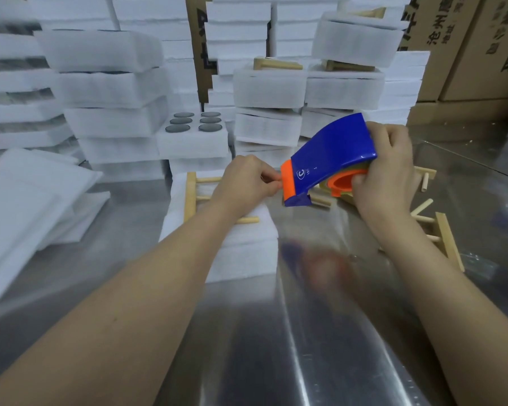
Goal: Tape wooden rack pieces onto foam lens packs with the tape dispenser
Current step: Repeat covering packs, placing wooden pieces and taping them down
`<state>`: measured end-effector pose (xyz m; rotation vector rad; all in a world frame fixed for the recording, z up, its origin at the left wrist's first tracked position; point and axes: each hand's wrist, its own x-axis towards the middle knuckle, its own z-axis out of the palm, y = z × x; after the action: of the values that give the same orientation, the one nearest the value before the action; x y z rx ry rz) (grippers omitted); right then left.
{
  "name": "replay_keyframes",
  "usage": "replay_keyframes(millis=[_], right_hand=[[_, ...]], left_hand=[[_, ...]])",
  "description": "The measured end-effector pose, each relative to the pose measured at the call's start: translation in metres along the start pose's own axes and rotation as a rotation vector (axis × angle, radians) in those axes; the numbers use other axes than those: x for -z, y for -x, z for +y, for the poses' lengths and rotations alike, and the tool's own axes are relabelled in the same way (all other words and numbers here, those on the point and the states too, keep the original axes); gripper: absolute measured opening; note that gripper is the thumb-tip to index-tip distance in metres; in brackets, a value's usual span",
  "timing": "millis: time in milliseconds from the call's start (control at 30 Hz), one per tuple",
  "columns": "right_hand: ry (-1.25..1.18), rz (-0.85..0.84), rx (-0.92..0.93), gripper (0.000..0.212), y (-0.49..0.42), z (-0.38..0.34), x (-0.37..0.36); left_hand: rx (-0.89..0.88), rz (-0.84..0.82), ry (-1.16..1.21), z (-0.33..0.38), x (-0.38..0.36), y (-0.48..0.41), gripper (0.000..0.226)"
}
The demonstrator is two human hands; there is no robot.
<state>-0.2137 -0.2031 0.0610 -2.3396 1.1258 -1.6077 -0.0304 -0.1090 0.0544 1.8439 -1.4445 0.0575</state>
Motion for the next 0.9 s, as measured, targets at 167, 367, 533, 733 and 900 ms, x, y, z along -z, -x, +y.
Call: replay_keyframes(millis=[167,367,533,733,900], right_hand=[[-0.023,0.034,0.032,0.065,0.002,-0.001,0.001],[-0.021,0.053,0.024,0.065,-0.001,0.004,0.001],[0.203,0.000,0.019,0.071,-0.003,0.013,-0.003],[-0.054,0.127,-0.482,0.062,-0.018,0.050,0.010],[-0.626,-0.244,-1.013,0.028,-0.027,0.060,0.016]], left_hand=[[-0.029,0.042,0.055,0.001,0.002,0.001,0.009],[-0.047,0.043,0.114,0.003,0.003,0.003,0.016],[-0.010,0.028,0.190,0.003,0.006,0.004,0.023],[0.003,0.005,0.194,0.002,0.003,0.003,0.006],[0.000,-0.030,0.064,0.001,0.001,-0.001,0.017]])
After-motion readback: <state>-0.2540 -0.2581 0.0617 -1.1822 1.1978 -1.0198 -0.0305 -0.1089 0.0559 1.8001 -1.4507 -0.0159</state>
